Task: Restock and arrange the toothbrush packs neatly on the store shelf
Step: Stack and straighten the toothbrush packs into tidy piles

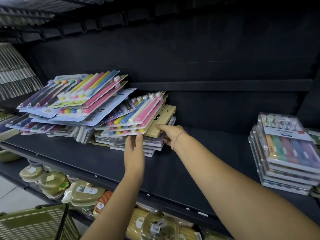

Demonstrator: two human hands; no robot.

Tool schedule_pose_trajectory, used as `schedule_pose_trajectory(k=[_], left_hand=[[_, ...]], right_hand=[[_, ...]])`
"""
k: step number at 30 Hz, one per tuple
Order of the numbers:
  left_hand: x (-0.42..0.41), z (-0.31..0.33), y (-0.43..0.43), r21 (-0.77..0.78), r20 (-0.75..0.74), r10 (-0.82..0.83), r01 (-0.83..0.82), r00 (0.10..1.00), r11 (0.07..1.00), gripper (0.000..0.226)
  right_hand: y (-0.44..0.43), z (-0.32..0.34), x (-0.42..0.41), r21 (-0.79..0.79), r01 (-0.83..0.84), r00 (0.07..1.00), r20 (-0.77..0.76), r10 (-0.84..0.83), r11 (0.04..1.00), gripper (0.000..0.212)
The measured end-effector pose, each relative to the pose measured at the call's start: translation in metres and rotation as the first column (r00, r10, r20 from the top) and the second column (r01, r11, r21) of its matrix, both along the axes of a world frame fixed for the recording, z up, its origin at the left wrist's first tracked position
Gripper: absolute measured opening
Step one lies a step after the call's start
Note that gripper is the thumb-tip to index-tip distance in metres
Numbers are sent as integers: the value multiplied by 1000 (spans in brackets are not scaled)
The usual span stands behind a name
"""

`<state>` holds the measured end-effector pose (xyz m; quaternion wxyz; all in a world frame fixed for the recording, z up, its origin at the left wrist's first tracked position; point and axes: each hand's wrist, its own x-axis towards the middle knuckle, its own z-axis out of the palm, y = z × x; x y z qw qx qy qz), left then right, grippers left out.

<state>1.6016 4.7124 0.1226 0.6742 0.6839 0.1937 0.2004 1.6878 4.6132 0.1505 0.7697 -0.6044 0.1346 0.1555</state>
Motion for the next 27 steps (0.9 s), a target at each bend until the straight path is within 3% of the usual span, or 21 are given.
schedule_pose_trajectory(k=[3, 5, 8, 11, 12, 17, 23, 27], left_hand=[[-3, -7, 1, 58, 69, -45, 41, 997, 997, 32], [-5, -14, -3, 94, 92, -78, 70, 993, 993, 33], [2, -18, -7, 145, 49, -40, 32, 998, 989, 67], [17, -4, -8, 114, -1, 2, -2, 1000, 993, 113], [22, 1, -7, 72, 10, 7, -8, 1000, 997, 116], [34, 14, -5, -103, 76, 52, -44, 996, 994, 82], [21, -12, -18, -42, -17, 49, -50, 999, 998, 52], [16, -13, -21, -18, -146, 140, -145, 979, 989, 58]], right_hand=[[-3, 0, -5, -31, -163, 982, -105, 159, 986, 34], [-3, -4, -7, -32, -227, 963, -154, 219, 973, 46], [-2, -8, -9, 52, -191, 974, -110, 196, 980, 48], [-4, -13, -12, 37, -178, 982, -63, 180, 983, 71], [-6, -14, -13, 32, -182, 981, -56, 183, 983, 76], [-43, -26, -35, 57, -180, 984, 18, 180, 982, 48], [-121, -42, -80, -61, -150, 984, 86, 155, 987, 42], [-148, -45, -95, -135, -84, 991, 88, 96, 987, 40]])
